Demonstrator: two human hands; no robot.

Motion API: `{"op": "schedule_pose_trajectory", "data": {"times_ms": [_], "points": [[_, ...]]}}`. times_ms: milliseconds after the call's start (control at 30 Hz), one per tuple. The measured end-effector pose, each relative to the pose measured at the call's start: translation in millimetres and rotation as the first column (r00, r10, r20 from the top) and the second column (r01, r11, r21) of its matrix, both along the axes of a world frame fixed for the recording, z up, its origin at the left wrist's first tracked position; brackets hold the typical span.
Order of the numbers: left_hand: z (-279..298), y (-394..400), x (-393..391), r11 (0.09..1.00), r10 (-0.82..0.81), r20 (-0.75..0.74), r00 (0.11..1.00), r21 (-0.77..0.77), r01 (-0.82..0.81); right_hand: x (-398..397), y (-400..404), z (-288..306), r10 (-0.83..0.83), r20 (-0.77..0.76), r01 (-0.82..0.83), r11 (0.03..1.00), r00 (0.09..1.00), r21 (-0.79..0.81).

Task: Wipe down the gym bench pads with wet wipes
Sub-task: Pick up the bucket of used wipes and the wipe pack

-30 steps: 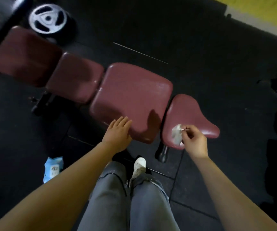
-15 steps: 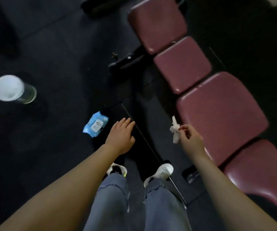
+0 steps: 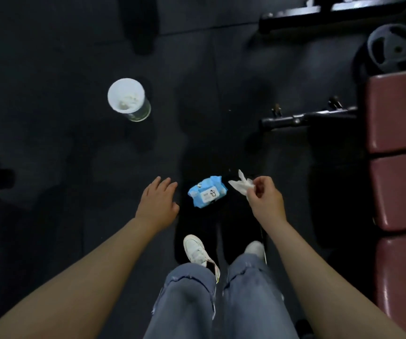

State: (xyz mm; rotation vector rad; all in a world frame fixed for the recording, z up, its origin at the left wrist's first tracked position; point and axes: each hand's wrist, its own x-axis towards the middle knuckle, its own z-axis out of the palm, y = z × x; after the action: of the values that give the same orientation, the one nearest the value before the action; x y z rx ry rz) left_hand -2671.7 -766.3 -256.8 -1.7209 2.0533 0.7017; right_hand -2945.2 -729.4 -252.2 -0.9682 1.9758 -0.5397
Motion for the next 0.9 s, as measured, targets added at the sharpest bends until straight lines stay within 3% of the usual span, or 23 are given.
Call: {"op": "schedule_pose_trajectory", "data": {"times_ms": [267,433,600,900], "points": [[-1.5,-45.7,45.5,0.956,0.292,-0.033,0.956,0.039,-0.291,45.1,-121.9,-3.0,0.271,0.022,-0.272,0.962,0.962,0.006],[-5.9,-87.9,54.0,0.879,0.475,-0.147,0.868,0.019,-0.477,67.7,-197.8,-8.1,0.464,-0.011,-0.464,0.886,0.886,-0.006],[-14.2,-132.3,66.9,0.847,0.523,-0.198,0.829,0.016,-0.531,100.4,-263.8,-11.2,0.546,-0.031,-0.547,0.837,0.837,-0.006],[-44.6,-240.3,146.8,0.853,0.519,-0.167,0.838,0.037,-0.521,219.4,-379.3,-38.1,0.586,-0.026,-0.586,0.810,0.810,0.018]]}}
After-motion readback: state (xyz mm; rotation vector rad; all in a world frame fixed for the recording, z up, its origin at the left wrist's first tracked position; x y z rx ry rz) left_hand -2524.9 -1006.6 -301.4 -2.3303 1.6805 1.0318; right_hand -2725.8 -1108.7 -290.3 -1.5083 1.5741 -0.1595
